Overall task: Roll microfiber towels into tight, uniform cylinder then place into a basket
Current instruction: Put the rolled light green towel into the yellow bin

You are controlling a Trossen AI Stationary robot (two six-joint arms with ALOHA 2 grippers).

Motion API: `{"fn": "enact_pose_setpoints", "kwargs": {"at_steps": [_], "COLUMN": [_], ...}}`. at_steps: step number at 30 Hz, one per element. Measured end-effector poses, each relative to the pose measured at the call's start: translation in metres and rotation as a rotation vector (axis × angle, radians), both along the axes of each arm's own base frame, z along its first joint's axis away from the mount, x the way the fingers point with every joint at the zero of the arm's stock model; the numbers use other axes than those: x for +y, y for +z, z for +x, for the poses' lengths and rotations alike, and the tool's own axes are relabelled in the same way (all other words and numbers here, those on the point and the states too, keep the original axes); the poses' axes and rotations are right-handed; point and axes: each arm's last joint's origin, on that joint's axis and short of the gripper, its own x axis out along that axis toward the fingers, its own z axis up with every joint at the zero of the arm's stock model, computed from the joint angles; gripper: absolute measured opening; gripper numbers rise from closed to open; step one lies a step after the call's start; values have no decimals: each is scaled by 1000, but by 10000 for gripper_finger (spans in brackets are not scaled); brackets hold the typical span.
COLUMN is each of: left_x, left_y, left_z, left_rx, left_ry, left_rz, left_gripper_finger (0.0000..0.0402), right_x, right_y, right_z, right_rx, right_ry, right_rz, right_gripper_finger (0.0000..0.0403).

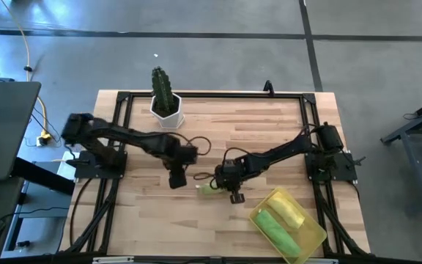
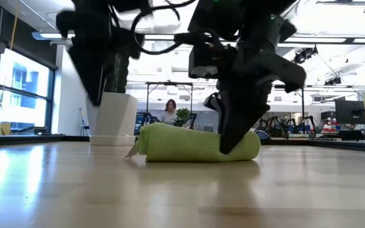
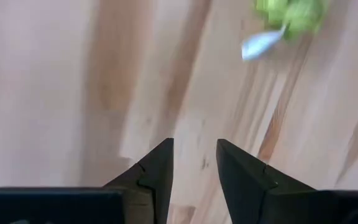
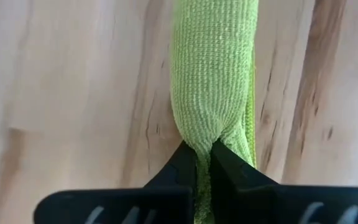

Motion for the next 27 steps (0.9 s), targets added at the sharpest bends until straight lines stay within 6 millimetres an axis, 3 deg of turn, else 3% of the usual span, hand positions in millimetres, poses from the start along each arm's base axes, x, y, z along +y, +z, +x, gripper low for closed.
{"fn": "enact_pose_setpoints", "kwargs": {"at_steps": [7,13,19,27], "left_x": [-49,-89,-116,-132], "left_y": [56,87,94,81], "left_z": [-32,-64,-80,-74], "left_rx": [-250,-543,-731,-757], "left_ry": [188,350,397,420], "left_rz": [176,346,462,506], "left_gripper_finger": [108,100,94,94], "right_x": [-18,-26,-30,-17], "right_y": [1,6,48,109], "right_z": [4,-1,-22,-72], "right_rx": [53,126,114,68], "right_ry": [-82,-151,-257,-451], "right_rz": [230,326,238,44], "right_gripper_finger": [0,0,0,0]}}
